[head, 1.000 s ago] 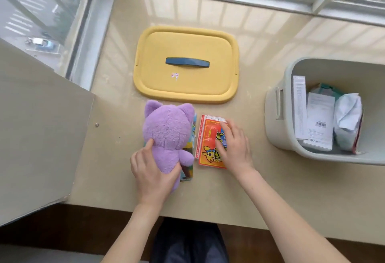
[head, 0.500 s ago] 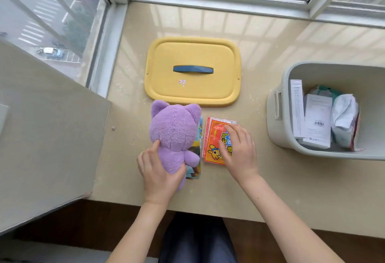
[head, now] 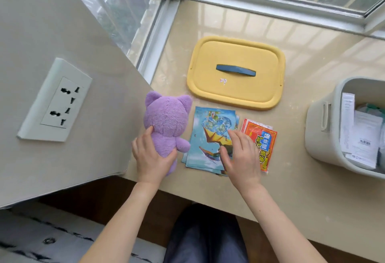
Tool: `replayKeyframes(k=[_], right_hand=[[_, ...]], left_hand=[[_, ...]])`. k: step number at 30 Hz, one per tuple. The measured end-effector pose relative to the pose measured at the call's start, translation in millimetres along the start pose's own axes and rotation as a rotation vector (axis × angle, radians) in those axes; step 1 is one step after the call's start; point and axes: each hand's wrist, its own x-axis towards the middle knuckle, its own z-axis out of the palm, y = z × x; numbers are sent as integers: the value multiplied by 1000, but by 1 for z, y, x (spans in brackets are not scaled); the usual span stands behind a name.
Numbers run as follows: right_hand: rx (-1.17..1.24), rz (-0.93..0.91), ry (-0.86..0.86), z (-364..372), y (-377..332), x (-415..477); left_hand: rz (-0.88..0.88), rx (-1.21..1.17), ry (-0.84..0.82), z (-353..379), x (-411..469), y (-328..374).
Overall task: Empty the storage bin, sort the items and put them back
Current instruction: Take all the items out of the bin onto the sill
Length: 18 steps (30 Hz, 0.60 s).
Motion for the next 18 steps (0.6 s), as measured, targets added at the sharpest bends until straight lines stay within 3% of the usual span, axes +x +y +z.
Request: replayKeyframes(k=[10,14,18], right_hand=[[-91,-11,-92,36,-4,-7],[-80,0,-106,25,-11,-6],[-57,2,-80,-13,-26,-4]], left_hand=[[17,130,-104,15,4,-49],[70,243,-137,0,-1,-36],[182,185,-139,-40,-8,5]])
